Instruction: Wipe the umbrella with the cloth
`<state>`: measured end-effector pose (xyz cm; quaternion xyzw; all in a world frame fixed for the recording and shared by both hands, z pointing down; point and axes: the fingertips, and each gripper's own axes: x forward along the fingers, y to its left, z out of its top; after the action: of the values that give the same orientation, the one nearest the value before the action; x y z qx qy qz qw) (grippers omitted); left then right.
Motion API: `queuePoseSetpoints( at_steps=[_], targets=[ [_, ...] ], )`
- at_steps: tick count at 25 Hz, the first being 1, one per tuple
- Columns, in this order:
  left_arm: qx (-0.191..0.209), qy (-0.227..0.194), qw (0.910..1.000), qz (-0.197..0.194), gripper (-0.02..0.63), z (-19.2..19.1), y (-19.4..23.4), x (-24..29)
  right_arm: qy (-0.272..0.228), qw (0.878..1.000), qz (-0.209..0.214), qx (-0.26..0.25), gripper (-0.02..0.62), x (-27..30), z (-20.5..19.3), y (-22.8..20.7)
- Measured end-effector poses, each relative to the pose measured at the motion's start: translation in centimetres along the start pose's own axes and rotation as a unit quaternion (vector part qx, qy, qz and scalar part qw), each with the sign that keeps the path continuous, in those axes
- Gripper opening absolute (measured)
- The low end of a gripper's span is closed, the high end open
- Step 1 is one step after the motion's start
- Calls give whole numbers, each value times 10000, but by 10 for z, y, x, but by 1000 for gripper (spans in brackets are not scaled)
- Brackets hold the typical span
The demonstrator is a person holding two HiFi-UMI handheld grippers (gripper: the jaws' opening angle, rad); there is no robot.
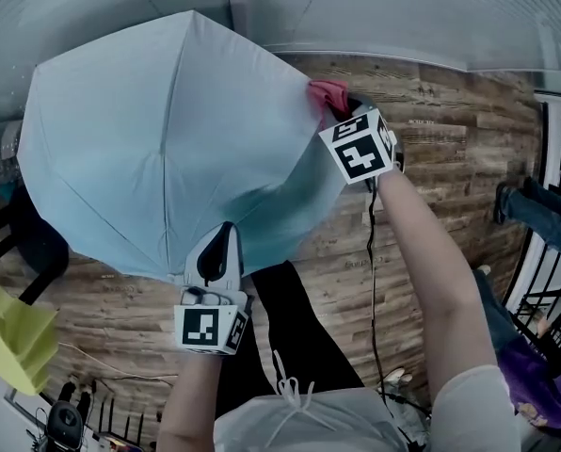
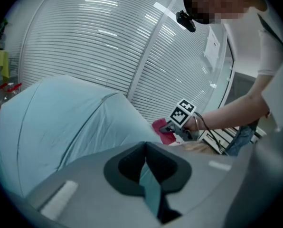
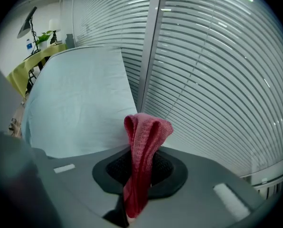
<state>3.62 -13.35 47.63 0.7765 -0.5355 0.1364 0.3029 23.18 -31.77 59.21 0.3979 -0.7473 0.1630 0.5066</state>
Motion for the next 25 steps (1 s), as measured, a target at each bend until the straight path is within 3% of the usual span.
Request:
queuePoseSetpoints(
  at_steps=[6, 12, 19, 25],
  targets=[
    [1, -48, 10000, -24, 6, -5, -3, -25, -48, 9998, -154, 115, 58, -42, -7, 14],
    [-25, -226, 9997, -60, 6, -11, 5, -75, -167, 9995, 159, 211, 58, -90, -10, 81],
    [-131, -382, 9992, 22, 6, -46, 26, -152, -240, 9984, 480, 160, 58, -132, -24, 208],
    [-254, -272, 9984, 423, 6, -94, 69, -213, -246, 9896, 1383, -314, 58, -143, -30, 364]
  ],
)
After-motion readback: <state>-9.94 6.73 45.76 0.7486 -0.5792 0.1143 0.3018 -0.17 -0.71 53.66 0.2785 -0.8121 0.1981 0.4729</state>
